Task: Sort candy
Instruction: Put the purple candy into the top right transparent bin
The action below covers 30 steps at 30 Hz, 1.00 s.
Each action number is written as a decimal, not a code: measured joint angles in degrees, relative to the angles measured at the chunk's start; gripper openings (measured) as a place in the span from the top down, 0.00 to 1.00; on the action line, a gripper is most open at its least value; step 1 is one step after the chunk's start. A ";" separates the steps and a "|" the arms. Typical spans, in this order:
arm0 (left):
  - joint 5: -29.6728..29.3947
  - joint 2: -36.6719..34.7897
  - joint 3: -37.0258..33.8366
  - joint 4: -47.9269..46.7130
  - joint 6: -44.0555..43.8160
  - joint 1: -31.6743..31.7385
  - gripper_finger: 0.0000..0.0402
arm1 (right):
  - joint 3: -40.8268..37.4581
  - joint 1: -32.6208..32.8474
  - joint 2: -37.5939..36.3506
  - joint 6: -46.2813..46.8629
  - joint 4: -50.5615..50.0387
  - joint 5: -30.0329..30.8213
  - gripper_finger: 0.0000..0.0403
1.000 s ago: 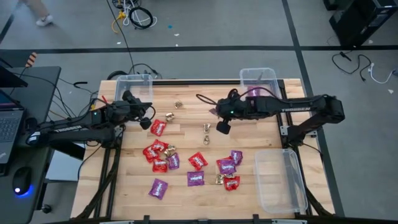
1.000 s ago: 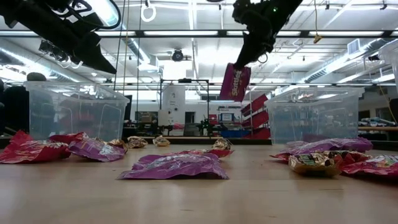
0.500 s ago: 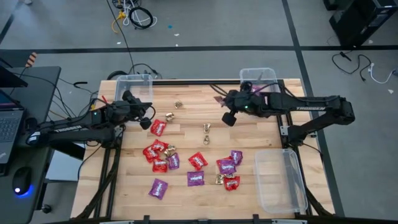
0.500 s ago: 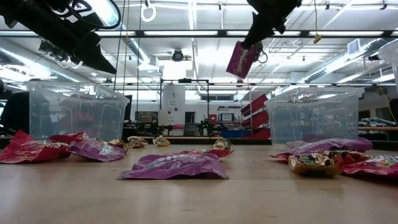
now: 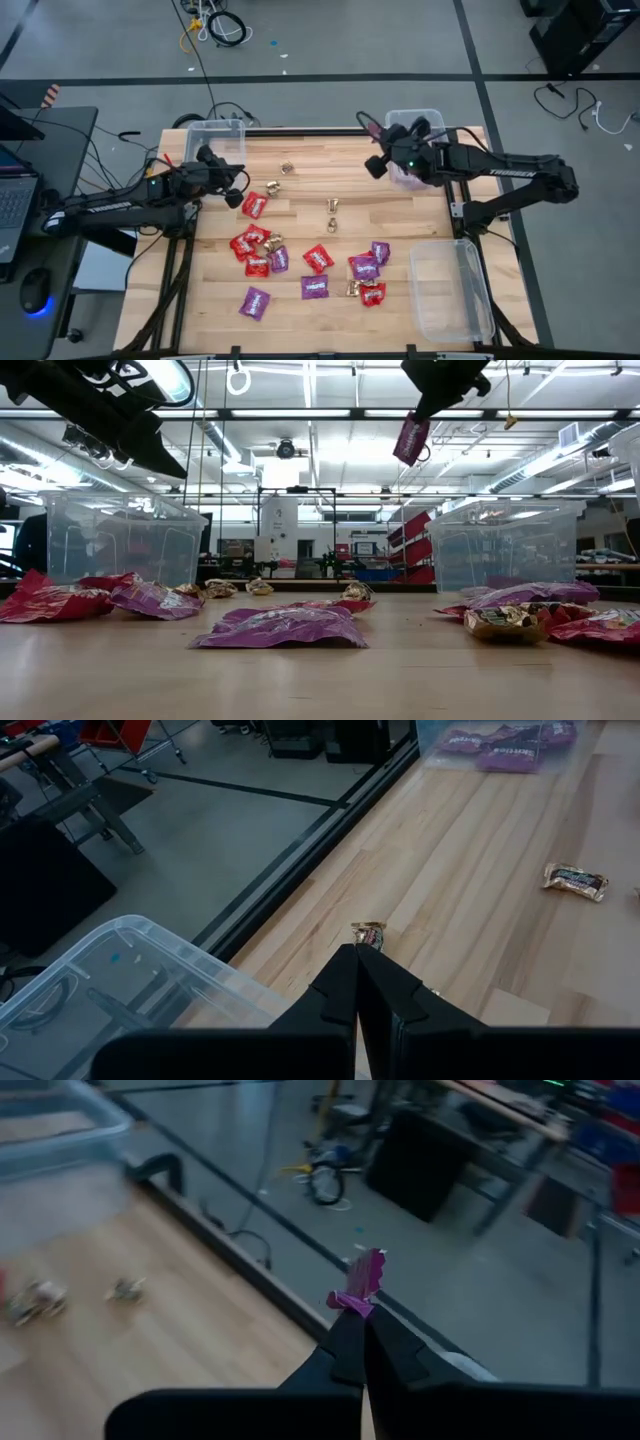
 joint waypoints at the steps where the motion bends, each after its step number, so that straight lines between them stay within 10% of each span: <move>1: 0.00 -0.01 0.00 -0.01 0.00 0.01 0.98 | 0.00 -0.65 -0.23 0.45 -0.11 0.08 1.00; 30: -0.01 0.00 0.00 0.00 -0.02 0.01 0.98 | 0.00 -20.23 -1.30 9.72 -20.29 -7.60 1.00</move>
